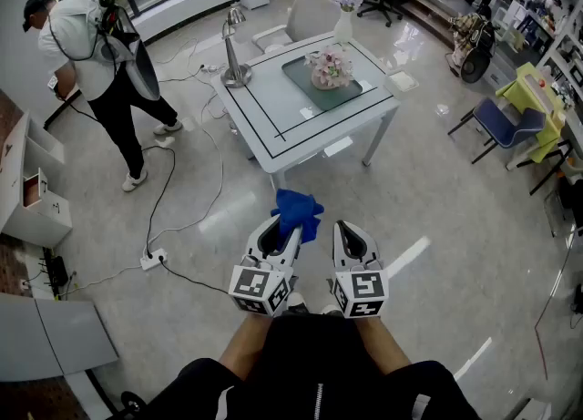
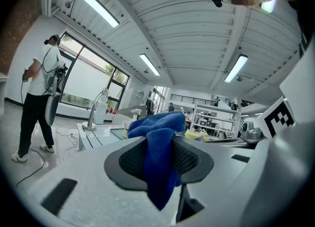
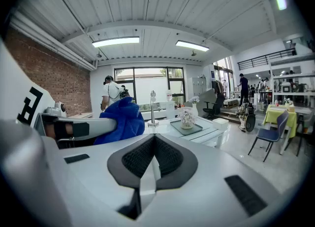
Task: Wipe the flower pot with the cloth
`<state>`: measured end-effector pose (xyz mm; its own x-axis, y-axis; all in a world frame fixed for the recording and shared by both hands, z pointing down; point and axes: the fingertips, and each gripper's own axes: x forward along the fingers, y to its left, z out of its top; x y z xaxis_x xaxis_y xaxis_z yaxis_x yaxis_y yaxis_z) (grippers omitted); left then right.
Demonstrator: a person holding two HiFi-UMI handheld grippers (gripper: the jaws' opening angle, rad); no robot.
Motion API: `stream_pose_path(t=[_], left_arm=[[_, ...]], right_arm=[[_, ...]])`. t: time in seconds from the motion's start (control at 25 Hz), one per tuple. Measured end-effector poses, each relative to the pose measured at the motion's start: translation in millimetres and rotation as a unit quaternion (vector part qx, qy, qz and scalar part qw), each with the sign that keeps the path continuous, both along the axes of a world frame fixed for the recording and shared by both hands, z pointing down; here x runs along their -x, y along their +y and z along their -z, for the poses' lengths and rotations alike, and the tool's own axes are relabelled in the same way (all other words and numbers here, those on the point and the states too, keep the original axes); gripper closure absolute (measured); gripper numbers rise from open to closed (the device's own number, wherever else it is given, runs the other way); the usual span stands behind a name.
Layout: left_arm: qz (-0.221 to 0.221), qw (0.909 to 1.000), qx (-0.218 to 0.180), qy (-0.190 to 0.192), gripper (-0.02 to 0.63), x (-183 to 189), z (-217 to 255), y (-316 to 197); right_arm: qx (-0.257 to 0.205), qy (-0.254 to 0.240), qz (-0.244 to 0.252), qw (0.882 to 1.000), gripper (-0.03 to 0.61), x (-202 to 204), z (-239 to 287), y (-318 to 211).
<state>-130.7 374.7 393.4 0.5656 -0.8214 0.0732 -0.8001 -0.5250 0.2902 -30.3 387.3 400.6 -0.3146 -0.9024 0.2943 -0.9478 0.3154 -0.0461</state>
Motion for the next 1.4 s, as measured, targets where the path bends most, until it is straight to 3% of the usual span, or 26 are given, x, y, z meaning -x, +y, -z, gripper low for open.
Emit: stream_pose_path(t=[0.44,0.68,1.04,1.4], left_arm=[[-0.009,0.9999,0.006,-0.001,0.476,13,-10,-22],[-0.009,0.9997,0.023,-0.001,0.476,5,-24,-60],[-0.002,0.9993,0.029,-0.023,0.476,-23,-36,-183],[0.036,0.9972,0.056,-0.034,0.476,-52,-50,-325]], right_arm=[[0.002,-0.007,0.004,1.0,0.569,17,-7,-14],[0.016,-0.019,-0.003,1.0,0.571,4,-18,-49],[0.024,-0.065,0.009,0.998,0.569,-28,-33,-177],[0.042,-0.067,0.057,0.995,0.569,-67,-30,-326]])
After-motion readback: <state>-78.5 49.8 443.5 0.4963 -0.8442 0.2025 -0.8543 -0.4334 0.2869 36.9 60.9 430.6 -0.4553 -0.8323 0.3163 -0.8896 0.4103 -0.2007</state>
